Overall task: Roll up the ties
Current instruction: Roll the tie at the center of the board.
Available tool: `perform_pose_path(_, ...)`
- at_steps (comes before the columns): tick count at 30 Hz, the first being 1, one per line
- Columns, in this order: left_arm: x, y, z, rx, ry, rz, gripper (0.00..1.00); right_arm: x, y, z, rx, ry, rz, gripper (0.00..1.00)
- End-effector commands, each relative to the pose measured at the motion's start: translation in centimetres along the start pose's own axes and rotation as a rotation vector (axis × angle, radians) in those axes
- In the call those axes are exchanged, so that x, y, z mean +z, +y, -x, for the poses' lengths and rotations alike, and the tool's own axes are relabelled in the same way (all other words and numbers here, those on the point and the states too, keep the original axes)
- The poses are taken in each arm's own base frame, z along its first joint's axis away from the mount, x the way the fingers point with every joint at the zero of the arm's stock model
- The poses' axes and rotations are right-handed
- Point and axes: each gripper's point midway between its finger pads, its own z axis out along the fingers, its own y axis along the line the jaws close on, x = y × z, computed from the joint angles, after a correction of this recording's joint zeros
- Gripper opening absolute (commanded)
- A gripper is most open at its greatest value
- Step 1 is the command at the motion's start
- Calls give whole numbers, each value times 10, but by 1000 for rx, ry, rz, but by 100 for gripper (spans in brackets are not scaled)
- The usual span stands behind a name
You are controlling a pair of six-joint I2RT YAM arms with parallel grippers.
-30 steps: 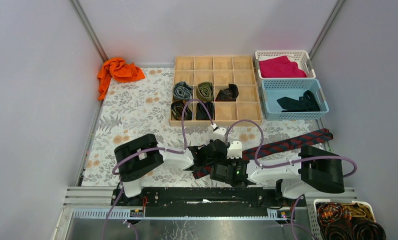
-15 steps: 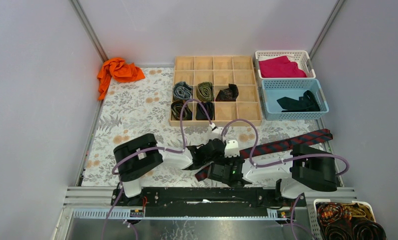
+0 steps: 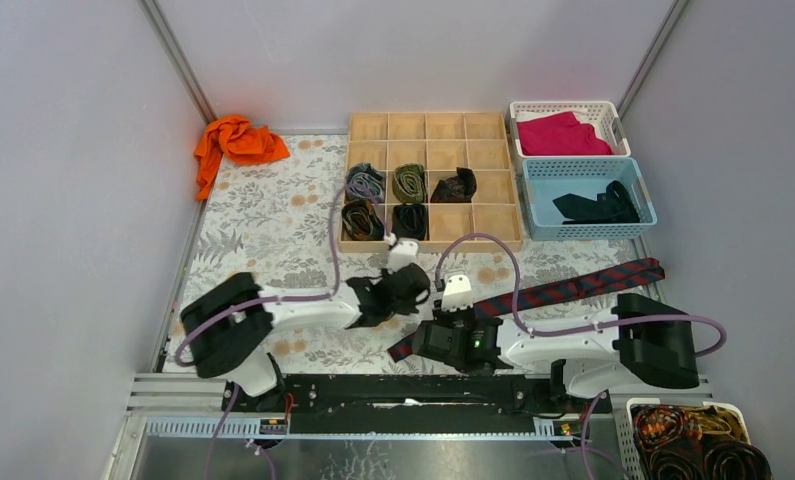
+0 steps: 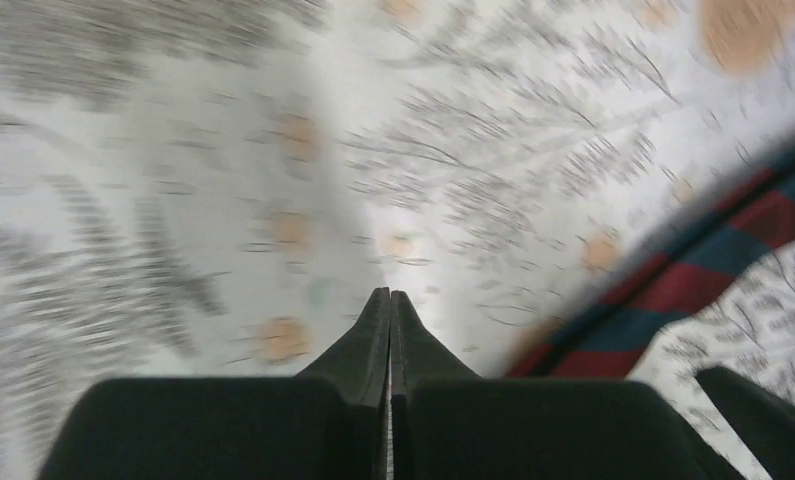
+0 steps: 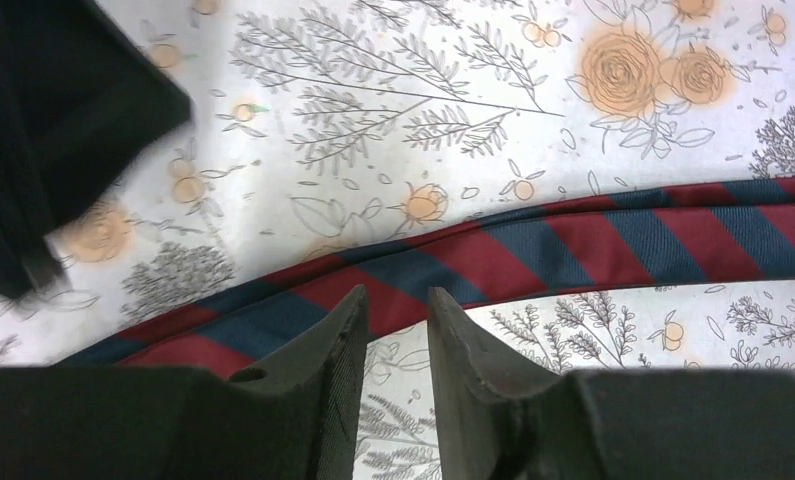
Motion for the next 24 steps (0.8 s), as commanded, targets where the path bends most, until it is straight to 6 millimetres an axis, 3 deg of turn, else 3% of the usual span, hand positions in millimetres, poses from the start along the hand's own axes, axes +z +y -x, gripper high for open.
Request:
perform_pose_path(1,-47,49,61,-4,-155,227,0,-23,16,26,14,-42,76,36)
perform_pose_path(4,-103,66,106,-94,-315,275,0,-36,28,27,-34,-33,121,42)
perform_pose_path(6,-138,82,118,-167,-392,288,0,-46,40,28,-70,-37,145,47)
perform_pose_path(9,-181,107,120,-275,-468,270,0,-58,62,24,-138,-25,171,56)
perform_pose_path(12,-207,124,114,-341,-503,230,0,-65,87,13,-204,-1,181,59)
perform_pose_path(17,-224,143,102,-393,-522,218,0,-65,118,-8,-251,53,121,61)
perform_pose_path(24,-221,145,94,-383,-498,217,0,-57,128,-24,-269,100,56,60)
